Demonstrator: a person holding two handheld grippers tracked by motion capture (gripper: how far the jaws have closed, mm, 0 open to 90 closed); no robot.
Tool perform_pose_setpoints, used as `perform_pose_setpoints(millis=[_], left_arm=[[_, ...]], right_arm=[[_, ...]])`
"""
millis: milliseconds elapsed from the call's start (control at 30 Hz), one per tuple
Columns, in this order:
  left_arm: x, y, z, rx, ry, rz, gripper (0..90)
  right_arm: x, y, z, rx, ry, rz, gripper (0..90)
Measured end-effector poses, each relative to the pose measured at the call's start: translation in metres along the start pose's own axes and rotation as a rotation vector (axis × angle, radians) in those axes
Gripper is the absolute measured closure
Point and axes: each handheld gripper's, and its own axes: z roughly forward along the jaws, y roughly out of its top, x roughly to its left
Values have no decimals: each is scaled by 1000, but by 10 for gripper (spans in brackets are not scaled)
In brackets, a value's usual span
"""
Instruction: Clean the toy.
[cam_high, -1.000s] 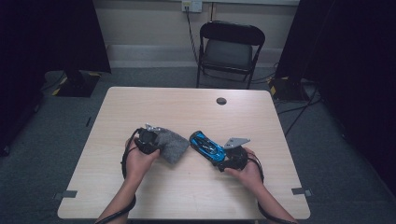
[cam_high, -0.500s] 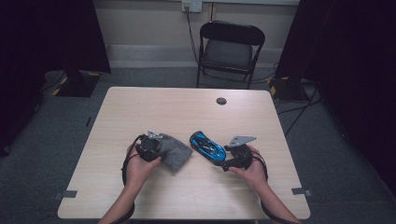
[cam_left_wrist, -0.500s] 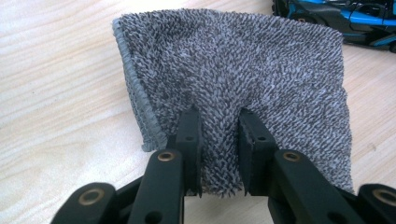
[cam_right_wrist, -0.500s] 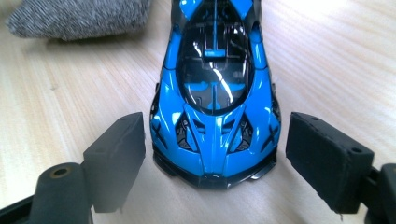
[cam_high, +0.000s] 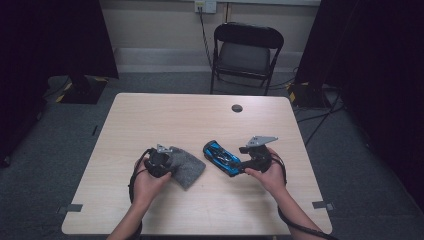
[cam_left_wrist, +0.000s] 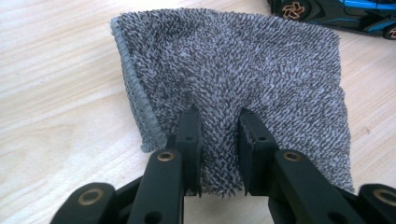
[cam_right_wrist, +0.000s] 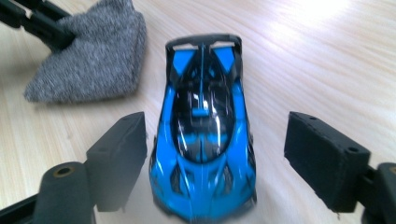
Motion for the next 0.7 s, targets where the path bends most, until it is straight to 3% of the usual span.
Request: perform_pose_setpoints(millis=[200,333,700], left_arm=[[-3,-2,4,0,-12,10,723],[-2,-3,4,-5,-12,11,722],[-3,-3,3,-8,-7,18,722]], right_arm=[[3,13,24,41,-4,-38,267],[4,15,37,45,4,-23,278],[9,17,52,71,-20,-60,390]])
